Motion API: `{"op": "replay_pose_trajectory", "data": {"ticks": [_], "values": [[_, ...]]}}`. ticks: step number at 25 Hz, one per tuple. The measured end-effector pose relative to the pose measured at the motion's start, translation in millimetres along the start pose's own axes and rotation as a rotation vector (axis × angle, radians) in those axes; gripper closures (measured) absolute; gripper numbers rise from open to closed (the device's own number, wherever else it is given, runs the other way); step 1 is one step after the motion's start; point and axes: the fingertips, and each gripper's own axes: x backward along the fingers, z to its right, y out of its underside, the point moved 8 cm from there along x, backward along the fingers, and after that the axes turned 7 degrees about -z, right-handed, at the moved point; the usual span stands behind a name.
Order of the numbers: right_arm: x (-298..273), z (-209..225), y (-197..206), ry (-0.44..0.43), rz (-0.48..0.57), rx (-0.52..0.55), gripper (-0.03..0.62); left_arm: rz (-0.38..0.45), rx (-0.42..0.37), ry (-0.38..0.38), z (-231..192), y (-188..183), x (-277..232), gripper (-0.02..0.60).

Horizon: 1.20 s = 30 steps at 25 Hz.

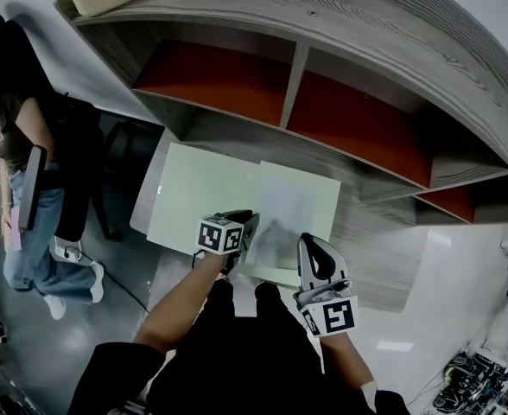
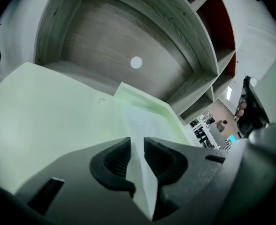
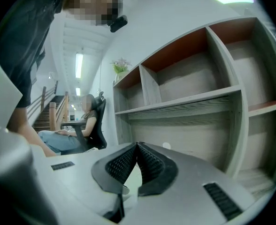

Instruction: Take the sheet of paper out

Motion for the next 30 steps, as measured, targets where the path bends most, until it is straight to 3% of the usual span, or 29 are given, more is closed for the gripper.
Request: {"op": "replay_pose_trajectory", "data": {"ticks": [6,12,20,30], "values": [[1,11,5,0.011,0.001,-0.024,0.572,-0.034,0.027,0.051,10,-5,-15,0.487],[2,16,5,0.018,0.007,-0.03,0.572,-0.086,0.066,0.068,10,0,-28,0.459],[-1,21,12,0.017,-0.004,-0.043,0.572,-0.092,0.075,0.059,11,-2,-33,0.463],[-1,22,15,0.028,-0.003,-0.05,0.572,-0.107,0.072,-0.012,6,-1,-34,0.572]]}}
